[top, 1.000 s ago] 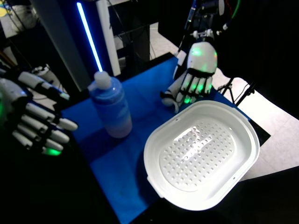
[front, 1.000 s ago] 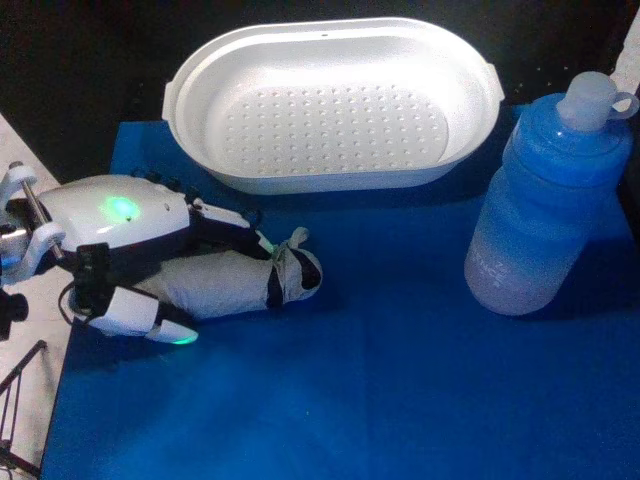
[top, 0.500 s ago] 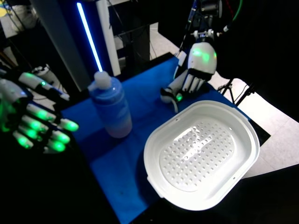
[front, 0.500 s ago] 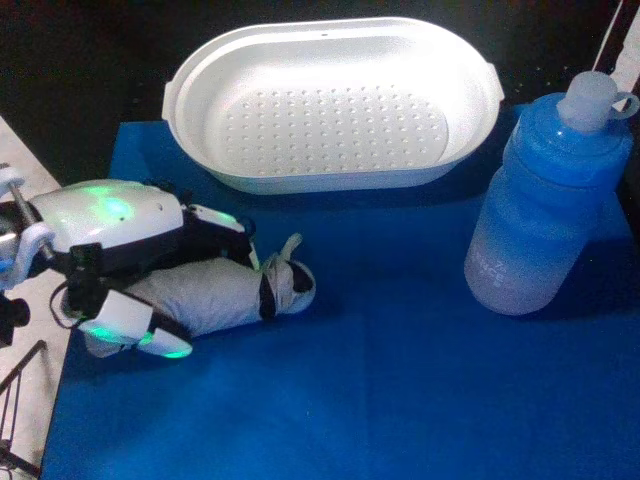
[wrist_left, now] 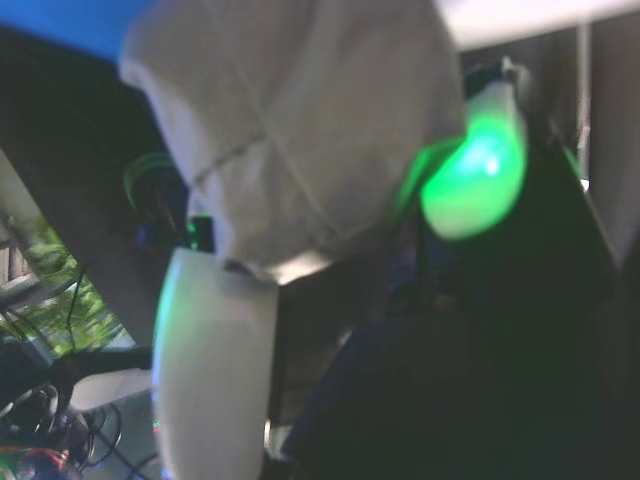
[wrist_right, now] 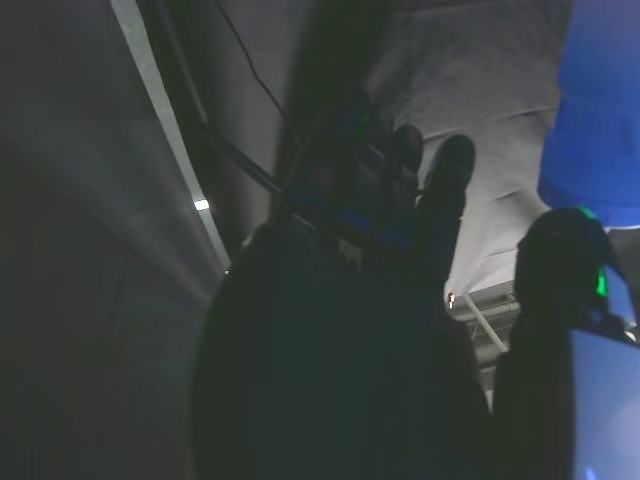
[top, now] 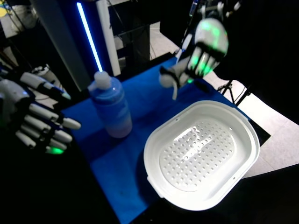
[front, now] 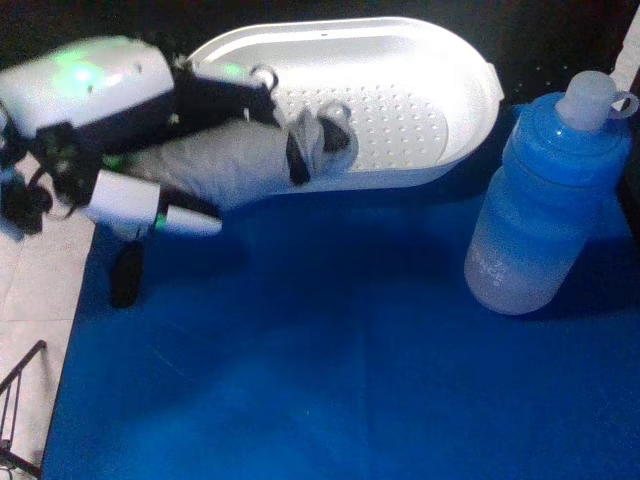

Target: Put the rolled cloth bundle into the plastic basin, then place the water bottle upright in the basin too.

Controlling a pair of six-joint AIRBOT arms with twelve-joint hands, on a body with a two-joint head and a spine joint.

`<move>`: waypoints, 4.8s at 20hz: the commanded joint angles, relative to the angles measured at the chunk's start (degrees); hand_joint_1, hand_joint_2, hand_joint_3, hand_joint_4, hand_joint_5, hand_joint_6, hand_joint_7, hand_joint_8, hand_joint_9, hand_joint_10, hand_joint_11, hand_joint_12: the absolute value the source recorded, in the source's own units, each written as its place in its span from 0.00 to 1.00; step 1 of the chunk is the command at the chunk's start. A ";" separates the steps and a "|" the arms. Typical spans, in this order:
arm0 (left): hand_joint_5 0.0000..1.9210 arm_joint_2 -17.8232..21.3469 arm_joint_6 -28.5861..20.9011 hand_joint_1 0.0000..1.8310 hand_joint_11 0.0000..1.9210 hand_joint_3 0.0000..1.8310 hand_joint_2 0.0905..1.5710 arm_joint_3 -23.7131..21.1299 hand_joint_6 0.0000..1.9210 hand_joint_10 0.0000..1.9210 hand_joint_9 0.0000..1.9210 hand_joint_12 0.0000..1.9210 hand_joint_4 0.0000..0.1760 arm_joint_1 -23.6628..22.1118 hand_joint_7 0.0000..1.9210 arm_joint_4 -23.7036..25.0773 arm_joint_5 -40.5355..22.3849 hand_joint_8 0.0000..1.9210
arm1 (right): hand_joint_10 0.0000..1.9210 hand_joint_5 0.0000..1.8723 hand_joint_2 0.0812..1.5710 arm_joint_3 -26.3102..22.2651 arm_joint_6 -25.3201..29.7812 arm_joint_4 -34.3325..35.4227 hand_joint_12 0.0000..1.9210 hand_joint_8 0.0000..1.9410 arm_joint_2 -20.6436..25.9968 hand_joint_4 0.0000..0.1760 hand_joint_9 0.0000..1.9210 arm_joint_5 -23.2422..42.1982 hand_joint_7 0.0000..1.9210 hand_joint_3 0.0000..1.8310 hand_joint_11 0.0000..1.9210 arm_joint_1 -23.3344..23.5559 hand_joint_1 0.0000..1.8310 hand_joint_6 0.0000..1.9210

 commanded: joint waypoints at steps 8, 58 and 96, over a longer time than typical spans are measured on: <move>0.25 -8.68 5.93 0.92 0.63 0.00 0.73 10.09 1.00 1.00 0.56 1.00 0.94 -10.99 0.39 -7.99 -0.22 1.00 | 0.00 0.26 0.90 1.05 0.62 -0.70 0.40 0.00 -0.51 0.07 0.13 6.80 0.16 0.00 0.00 0.32 0.27 0.00; 0.00 -8.61 -1.80 0.18 0.00 0.00 0.52 15.77 0.00 0.00 0.00 0.06 1.00 -0.78 0.00 -18.58 -5.99 0.00 | 0.00 0.16 0.84 4.16 5.07 -3.87 0.39 0.00 -1.25 0.33 0.13 4.77 0.15 0.00 0.00 3.36 0.31 0.00; 0.00 4.01 5.24 0.30 0.00 0.00 0.56 -13.08 0.00 0.00 0.00 0.00 1.00 44.83 0.00 -54.13 -56.30 0.00 | 0.00 0.09 0.63 10.35 11.67 -5.07 0.51 0.01 -15.56 1.00 0.13 7.04 0.16 0.00 0.00 19.25 0.49 0.00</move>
